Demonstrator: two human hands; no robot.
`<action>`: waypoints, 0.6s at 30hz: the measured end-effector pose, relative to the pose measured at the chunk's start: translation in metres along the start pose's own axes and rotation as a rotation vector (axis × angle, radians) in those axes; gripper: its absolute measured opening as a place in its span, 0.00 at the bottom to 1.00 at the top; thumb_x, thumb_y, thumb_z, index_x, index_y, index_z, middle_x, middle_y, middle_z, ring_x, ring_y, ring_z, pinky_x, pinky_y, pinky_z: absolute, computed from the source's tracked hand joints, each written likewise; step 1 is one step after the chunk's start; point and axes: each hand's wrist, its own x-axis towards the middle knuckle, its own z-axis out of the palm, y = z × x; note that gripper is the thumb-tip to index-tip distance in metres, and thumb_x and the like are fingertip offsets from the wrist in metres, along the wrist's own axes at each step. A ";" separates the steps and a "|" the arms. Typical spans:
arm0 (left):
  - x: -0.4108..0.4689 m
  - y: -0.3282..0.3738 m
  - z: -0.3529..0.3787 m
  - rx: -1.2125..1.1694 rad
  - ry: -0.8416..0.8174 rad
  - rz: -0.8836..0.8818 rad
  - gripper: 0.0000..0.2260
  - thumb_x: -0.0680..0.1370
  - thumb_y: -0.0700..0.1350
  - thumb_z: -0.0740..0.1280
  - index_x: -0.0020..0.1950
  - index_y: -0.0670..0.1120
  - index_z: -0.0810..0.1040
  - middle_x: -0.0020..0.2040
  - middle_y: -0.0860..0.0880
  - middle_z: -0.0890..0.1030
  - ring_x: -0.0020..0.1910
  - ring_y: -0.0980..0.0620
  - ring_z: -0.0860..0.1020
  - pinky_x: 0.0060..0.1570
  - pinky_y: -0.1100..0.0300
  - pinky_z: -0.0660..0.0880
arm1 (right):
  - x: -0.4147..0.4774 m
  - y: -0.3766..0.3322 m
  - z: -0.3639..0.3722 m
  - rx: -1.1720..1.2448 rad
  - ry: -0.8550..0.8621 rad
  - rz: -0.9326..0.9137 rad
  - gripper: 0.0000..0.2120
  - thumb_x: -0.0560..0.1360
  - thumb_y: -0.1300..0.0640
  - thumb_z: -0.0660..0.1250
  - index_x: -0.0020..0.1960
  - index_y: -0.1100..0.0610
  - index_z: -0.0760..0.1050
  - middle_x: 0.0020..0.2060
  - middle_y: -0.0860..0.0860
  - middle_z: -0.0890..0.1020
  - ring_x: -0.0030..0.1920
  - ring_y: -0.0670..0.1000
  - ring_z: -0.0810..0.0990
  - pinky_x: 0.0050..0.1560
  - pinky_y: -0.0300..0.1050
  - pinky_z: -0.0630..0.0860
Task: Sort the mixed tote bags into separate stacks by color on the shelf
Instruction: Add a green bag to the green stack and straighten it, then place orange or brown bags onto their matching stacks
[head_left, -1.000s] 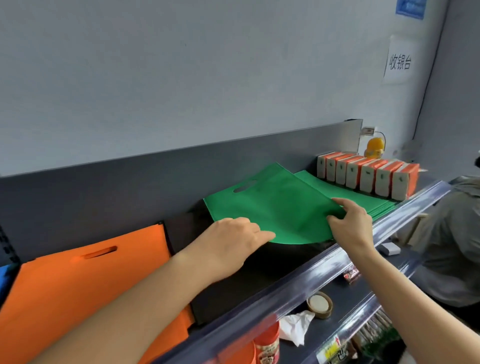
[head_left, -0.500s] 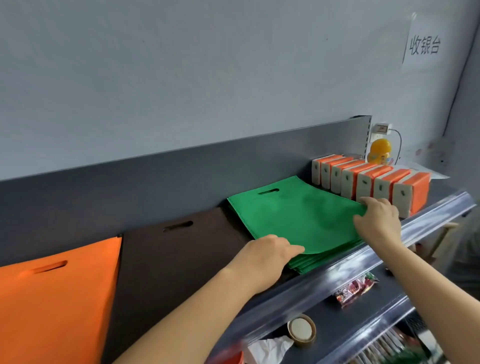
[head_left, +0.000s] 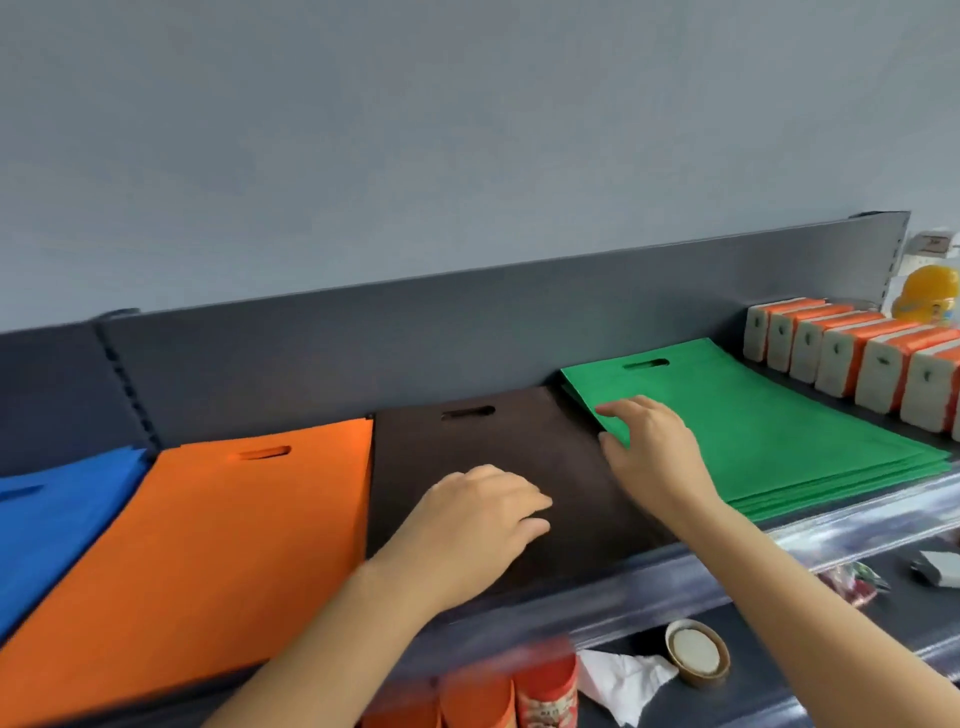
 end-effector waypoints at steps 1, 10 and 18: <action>-0.023 -0.018 -0.006 0.007 -0.005 -0.059 0.17 0.81 0.54 0.55 0.68 0.55 0.71 0.68 0.60 0.71 0.67 0.59 0.65 0.66 0.59 0.63 | -0.002 -0.019 0.008 0.029 -0.008 -0.025 0.16 0.74 0.60 0.65 0.61 0.56 0.77 0.57 0.53 0.79 0.59 0.56 0.75 0.55 0.45 0.70; -0.319 -0.158 -0.098 0.159 0.092 -0.588 0.16 0.78 0.56 0.58 0.62 0.55 0.77 0.59 0.60 0.78 0.59 0.58 0.74 0.55 0.63 0.70 | -0.075 -0.266 0.106 0.261 -0.205 -0.317 0.17 0.75 0.62 0.64 0.63 0.56 0.75 0.60 0.52 0.78 0.61 0.54 0.75 0.58 0.44 0.70; -0.553 -0.209 -0.176 0.227 0.075 -0.879 0.18 0.81 0.55 0.54 0.71 0.58 0.65 0.68 0.64 0.66 0.69 0.62 0.61 0.65 0.67 0.60 | -0.178 -0.501 0.167 0.390 -0.428 -0.572 0.18 0.78 0.60 0.61 0.68 0.55 0.70 0.64 0.51 0.75 0.63 0.53 0.74 0.61 0.47 0.71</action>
